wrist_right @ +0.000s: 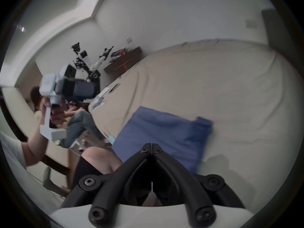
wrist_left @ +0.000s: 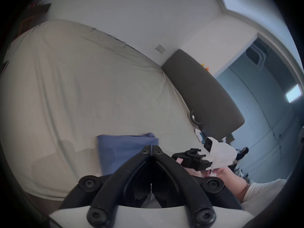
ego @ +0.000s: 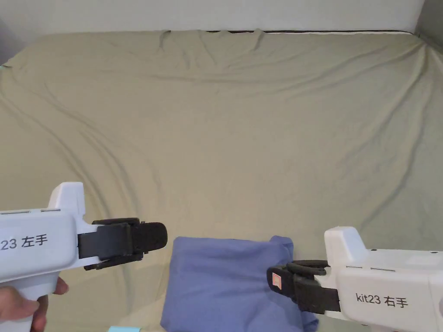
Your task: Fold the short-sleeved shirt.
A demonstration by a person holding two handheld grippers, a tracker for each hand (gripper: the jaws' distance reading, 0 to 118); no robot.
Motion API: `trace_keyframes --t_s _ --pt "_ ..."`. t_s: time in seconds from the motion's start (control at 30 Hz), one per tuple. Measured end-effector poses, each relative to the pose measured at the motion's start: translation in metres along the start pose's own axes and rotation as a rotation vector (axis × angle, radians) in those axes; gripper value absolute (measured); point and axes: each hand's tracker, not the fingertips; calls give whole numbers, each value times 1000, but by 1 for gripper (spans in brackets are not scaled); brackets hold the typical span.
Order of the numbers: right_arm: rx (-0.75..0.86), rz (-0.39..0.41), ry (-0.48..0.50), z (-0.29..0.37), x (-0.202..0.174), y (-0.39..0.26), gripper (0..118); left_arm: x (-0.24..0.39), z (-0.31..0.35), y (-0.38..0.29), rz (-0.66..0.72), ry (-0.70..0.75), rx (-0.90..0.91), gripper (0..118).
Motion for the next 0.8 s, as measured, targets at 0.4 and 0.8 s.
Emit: trace_keyframes --t_s 0.4,0.8 --pt "-95 -486 146 -56 116 -35 0 -117 -75 -27 255 -302 -233 114" --pt "-74 -497 158 -55 115 -36 0 -100 -191 -18 279 -452 -347 95"
